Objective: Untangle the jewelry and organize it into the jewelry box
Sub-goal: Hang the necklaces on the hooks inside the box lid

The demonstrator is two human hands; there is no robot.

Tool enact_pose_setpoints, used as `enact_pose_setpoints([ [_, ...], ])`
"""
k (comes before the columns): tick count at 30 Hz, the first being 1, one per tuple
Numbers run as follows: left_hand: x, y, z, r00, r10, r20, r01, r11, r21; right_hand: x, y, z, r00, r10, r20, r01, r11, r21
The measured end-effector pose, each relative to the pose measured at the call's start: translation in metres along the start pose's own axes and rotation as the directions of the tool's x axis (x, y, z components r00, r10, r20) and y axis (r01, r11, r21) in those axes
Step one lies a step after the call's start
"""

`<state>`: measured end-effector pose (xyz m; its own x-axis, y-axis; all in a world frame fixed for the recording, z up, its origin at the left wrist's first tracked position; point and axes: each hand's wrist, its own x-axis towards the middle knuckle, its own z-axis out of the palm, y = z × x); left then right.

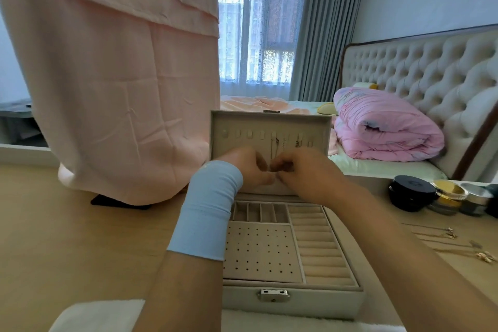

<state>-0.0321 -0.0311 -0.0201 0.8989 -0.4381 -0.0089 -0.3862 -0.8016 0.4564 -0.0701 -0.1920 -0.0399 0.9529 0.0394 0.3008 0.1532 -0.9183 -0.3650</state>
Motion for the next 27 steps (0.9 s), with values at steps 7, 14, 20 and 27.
enact_pose_setpoints([
  [7, -0.007, 0.043, 0.016, 0.964, 0.235, -0.123, -0.250, 0.959, -0.133, -0.045, 0.044, -0.051, 0.996, 0.069, -0.054, -0.060, 0.986, 0.156],
  [14, -0.013, 0.105, 0.084, 0.926, 0.368, 0.080, -0.370, 0.929, 0.015, -0.096, 0.115, -0.065, 0.920, 0.306, 0.243, -0.304, 0.952, -0.046],
  [20, 0.001, 0.134, 0.138, 0.924, 0.318, 0.214, -0.361, 0.909, 0.208, -0.107, 0.149, -0.047, 0.888, 0.379, 0.261, -0.359, 0.925, -0.122],
  [27, 0.016, 0.151, 0.161, 0.940, 0.220, 0.262, -0.304, 0.890, 0.341, -0.110, 0.160, -0.040, 0.873, 0.399, 0.282, -0.383, 0.917, -0.114],
])
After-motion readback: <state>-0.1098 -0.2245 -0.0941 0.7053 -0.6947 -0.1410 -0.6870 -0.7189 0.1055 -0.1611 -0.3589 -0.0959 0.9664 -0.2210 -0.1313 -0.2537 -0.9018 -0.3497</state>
